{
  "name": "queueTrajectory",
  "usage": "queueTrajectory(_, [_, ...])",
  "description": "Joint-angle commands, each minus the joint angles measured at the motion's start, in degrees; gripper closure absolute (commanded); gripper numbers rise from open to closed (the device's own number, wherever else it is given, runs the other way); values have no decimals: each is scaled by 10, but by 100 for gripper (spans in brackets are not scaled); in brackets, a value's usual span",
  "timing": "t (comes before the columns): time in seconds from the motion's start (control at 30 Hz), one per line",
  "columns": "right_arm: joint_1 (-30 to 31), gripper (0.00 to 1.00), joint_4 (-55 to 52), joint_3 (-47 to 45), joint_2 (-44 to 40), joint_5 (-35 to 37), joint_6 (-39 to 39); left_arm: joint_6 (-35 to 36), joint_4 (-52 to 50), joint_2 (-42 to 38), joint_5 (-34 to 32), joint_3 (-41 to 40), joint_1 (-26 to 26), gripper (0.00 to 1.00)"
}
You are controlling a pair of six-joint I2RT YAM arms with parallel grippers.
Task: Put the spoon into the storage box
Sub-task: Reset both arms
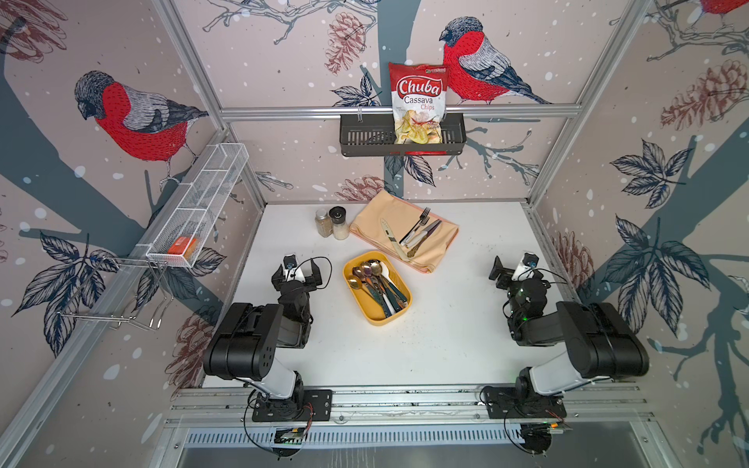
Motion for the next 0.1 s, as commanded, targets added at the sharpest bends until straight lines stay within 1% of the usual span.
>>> queueTrajectory(0.0, [-5,0,11,2,0,-11,3,1,24,0,-1,1,0,3])
queueTrajectory(0.07, [-5,0,17,-3,-4,-13,4,2,24,0,-1,1,0,3])
